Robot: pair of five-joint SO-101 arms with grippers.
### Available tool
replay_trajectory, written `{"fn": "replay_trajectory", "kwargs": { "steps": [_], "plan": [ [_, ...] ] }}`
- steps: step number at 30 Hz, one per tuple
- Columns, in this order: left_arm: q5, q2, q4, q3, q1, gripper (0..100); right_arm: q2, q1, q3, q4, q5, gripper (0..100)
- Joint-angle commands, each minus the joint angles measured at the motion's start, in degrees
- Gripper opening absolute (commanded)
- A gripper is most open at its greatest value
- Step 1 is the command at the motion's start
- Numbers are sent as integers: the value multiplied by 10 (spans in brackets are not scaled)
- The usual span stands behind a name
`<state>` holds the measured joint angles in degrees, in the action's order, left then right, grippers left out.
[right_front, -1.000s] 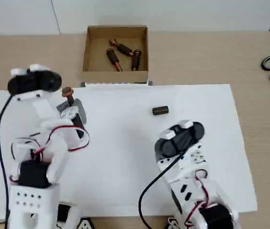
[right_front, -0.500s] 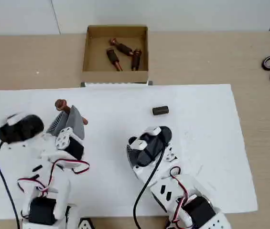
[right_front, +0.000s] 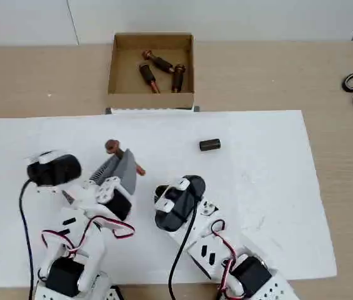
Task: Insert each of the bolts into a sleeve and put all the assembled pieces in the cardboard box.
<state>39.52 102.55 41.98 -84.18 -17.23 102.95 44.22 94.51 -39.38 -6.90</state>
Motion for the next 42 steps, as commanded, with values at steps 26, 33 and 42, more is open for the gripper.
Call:
{"fn": "replay_trajectory", "kwargs": {
  "steps": [26, 33, 42],
  "plan": [
    [3, 6, 54, 22, -113, 7, 5, -1, -3, 14, -12, 3],
    [0, 5, 59, 22, -117, 7, 5, -1, -3, 16, -12, 3],
    [-29, 4, 142, 22, -158, 7, 5, -1, -6, 16, -13, 3]
  ]
}}
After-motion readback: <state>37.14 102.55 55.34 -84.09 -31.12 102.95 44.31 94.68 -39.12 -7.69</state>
